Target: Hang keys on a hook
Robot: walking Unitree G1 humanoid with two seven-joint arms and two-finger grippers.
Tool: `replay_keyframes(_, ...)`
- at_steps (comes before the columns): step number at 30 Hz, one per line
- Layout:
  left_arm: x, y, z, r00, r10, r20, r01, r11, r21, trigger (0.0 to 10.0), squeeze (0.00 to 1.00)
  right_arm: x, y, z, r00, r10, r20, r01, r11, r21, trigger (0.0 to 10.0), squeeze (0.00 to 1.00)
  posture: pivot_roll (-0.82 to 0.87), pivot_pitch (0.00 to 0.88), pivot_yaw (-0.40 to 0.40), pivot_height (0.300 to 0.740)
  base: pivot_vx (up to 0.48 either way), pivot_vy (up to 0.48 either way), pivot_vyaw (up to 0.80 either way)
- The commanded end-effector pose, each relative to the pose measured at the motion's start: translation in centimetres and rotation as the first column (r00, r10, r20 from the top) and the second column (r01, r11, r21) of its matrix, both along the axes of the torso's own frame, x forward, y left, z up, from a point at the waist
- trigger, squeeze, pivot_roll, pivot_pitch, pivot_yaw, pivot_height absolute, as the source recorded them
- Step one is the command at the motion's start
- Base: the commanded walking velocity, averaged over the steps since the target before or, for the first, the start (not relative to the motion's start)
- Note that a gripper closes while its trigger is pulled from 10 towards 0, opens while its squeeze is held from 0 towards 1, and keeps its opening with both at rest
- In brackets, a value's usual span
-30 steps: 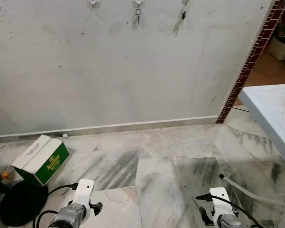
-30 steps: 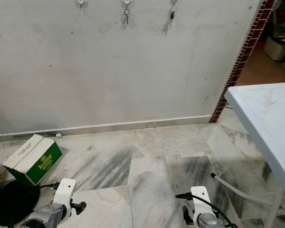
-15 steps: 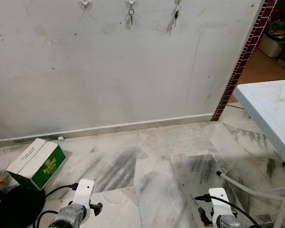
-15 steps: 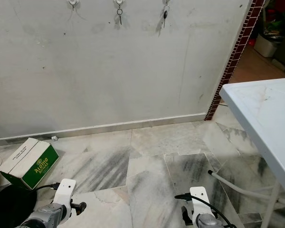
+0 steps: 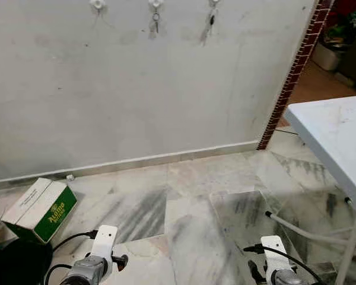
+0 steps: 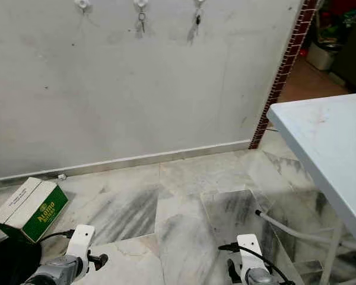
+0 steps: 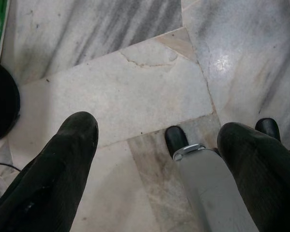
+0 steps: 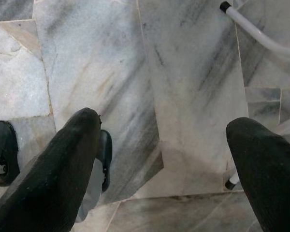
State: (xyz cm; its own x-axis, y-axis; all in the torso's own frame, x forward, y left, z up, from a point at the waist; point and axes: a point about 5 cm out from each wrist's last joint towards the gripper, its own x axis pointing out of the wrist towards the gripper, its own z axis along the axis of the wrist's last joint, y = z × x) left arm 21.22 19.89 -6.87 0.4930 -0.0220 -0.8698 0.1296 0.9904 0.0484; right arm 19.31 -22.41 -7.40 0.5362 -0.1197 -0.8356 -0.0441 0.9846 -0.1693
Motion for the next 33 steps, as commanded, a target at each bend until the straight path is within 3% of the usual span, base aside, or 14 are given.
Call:
replay_keyframes(1, 0.04, 0.27, 0.06, 1.000, 0.004, -0.001, -0.004, 1.000, 0.009, 10.0, 0.00, -0.18, -0.02, -0.09, 1.000, 0.002, -0.007, -0.002, 1.000, 0.004, 10.0, 0.00, -0.06, 0.000, 0.037, 0.740, 0.000, 0.000, -0.75)
replay_keyframes(4, 0.02, 0.26, 0.05, 1.000, 0.004, -0.002, -0.004, 1.000, 0.008, 10.0, 0.00, -0.35, -0.16, -0.14, 1.000, 0.002, -0.008, -0.002, 1.000, 0.002, 10.0, 0.00, -0.06, 0.000, 0.037, 0.740, 0.000, 0.082, -0.72)
replay_keyframes(33, 0.14, 0.26, 0.12, 1.000, -0.007, -0.001, 0.007, 1.000, 0.011, 10.0, 0.00, -0.22, 0.62, -0.24, 1.000, 0.008, -0.003, -0.008, 1.000, 0.007, 10.0, 0.00, -0.06, 0.000, 0.041, 0.740, 0.000, 0.346, 0.00)
